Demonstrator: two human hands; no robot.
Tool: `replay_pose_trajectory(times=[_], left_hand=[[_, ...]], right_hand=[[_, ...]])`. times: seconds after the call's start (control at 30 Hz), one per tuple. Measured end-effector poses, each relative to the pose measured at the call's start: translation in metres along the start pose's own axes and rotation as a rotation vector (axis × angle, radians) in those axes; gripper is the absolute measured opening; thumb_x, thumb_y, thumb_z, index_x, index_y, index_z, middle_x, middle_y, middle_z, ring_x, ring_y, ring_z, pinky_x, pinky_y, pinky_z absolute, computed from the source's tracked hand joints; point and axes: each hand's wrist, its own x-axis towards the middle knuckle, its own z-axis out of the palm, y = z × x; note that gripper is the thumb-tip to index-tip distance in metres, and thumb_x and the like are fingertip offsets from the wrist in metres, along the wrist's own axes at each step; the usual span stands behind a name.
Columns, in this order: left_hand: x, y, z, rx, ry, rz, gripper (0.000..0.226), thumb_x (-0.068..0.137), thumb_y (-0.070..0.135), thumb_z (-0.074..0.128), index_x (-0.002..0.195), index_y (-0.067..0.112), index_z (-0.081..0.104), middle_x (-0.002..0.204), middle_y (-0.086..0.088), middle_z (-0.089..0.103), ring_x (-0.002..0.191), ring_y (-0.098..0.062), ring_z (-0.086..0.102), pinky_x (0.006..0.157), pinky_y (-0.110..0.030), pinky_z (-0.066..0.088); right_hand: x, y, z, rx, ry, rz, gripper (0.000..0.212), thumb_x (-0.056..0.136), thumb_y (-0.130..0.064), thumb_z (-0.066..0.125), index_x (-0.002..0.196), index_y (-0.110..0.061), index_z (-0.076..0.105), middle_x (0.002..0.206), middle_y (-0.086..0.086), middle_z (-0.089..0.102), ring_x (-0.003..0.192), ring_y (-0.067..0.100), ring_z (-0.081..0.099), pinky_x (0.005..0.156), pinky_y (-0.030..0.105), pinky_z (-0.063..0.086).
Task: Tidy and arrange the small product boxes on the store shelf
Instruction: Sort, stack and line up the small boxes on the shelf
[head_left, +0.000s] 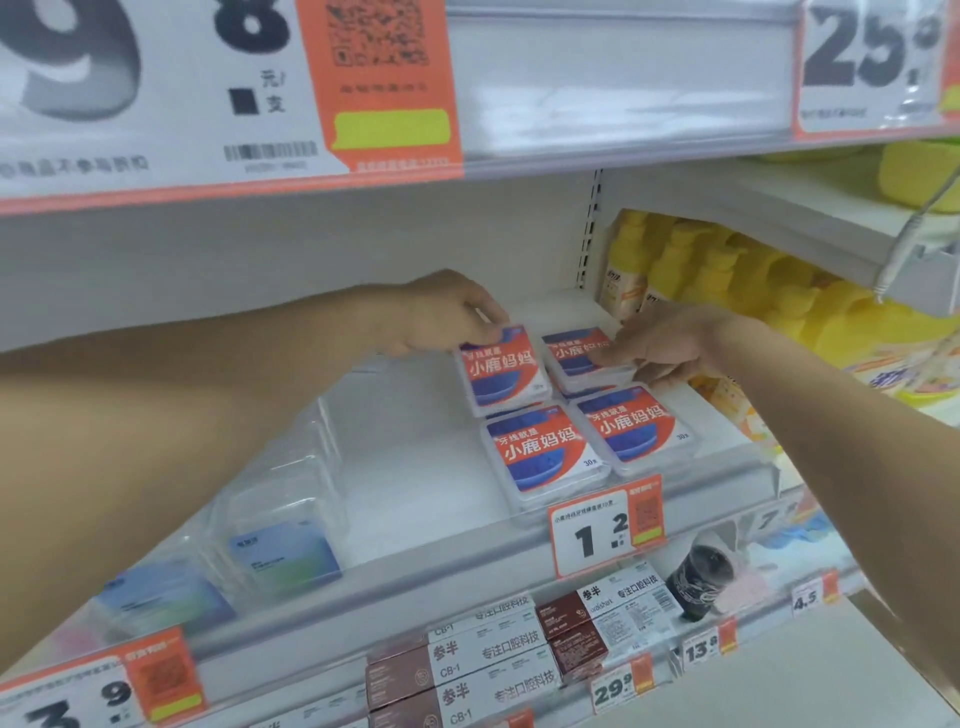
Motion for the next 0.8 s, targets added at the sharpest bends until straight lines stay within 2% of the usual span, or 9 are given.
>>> replay_pose_trajectory(times=[0.07, 0.2, 0.3, 0.4, 0.5, 0.57, 0.8], left_hand=[[0.002, -0.002, 0.018, 0.077, -0.05, -0.015, 0.037, 0.089, 0.025, 0.067, 0.123, 0.012, 0.063, 0.12, -0.003, 0.066, 0.105, -0.019, 0.065, 0.093, -0.033, 0.053], [0.002, 0.003, 0.035, 0.318, -0.081, -0.093, 0.046, 0.092, 0.043, 0.059, 0.133, 0.025, 0.05, 0.123, 0.004, 0.058, 0.104, -0.017, 0.06, 0.083, -0.031, 0.056], [-0.001, 0.008, 0.033, 0.253, -0.13, -0.189, 0.048, 0.091, 0.041, 0.06, 0.136, 0.03, 0.045, 0.125, 0.003, 0.056, 0.104, -0.019, 0.06, 0.074, -0.03, 0.058], [-0.004, 0.011, 0.032, 0.183, -0.156, -0.254, 0.05, 0.091, 0.04, 0.062, 0.137, 0.033, 0.043, 0.122, 0.0, 0.058, 0.103, -0.022, 0.063, 0.08, -0.034, 0.058], [-0.004, 0.011, 0.036, 0.098, -0.144, -0.289, 0.051, 0.091, 0.032, 0.064, 0.137, 0.031, 0.044, 0.117, -0.002, 0.058, 0.098, -0.023, 0.065, 0.076, -0.036, 0.059], [-0.004, 0.011, 0.039, 0.041, -0.141, -0.314, 0.052, 0.091, 0.025, 0.066, 0.138, 0.027, 0.044, 0.118, -0.004, 0.057, 0.099, -0.025, 0.066, 0.078, -0.04, 0.06], [-0.01, 0.014, 0.038, 0.106, -0.167, -0.362, 0.05, 0.094, 0.028, 0.061, 0.139, 0.026, 0.04, 0.117, -0.009, 0.06, 0.086, -0.029, 0.072, 0.08, -0.041, 0.06]], right_hand=[[-0.003, 0.001, -0.001, 0.036, -0.031, 0.001, 0.065, 0.08, -0.029, 0.078, 0.137, -0.013, 0.05, 0.124, 0.011, 0.064, 0.106, 0.028, 0.063, 0.092, 0.04, 0.054], [-0.003, 0.004, -0.004, 0.015, -0.105, 0.04, 0.067, 0.076, -0.029, 0.083, 0.134, -0.014, 0.053, 0.126, 0.012, 0.065, 0.11, 0.032, 0.065, 0.088, 0.043, 0.056], [-0.003, 0.003, -0.004, -0.008, -0.108, 0.048, 0.066, 0.076, -0.029, 0.083, 0.133, -0.014, 0.053, 0.125, 0.012, 0.065, 0.109, 0.033, 0.065, 0.085, 0.043, 0.057], [-0.005, -0.001, -0.002, -0.054, -0.107, 0.055, 0.059, 0.076, -0.032, 0.083, 0.126, -0.016, 0.058, 0.116, 0.01, 0.07, 0.099, 0.03, 0.07, 0.078, 0.041, 0.06], [-0.007, -0.005, 0.001, -0.11, -0.098, 0.048, 0.053, 0.078, -0.032, 0.081, 0.123, -0.015, 0.059, 0.109, 0.01, 0.072, 0.091, 0.029, 0.073, 0.076, 0.043, 0.062], [-0.008, -0.007, 0.003, -0.133, -0.091, 0.039, 0.053, 0.078, -0.032, 0.081, 0.123, -0.015, 0.058, 0.107, 0.009, 0.072, 0.088, 0.027, 0.073, 0.069, 0.04, 0.062], [-0.008, -0.01, 0.009, -0.167, -0.071, 0.005, 0.052, 0.078, -0.035, 0.08, 0.12, -0.014, 0.057, 0.104, 0.007, 0.07, 0.088, 0.026, 0.071, 0.07, 0.037, 0.061]])
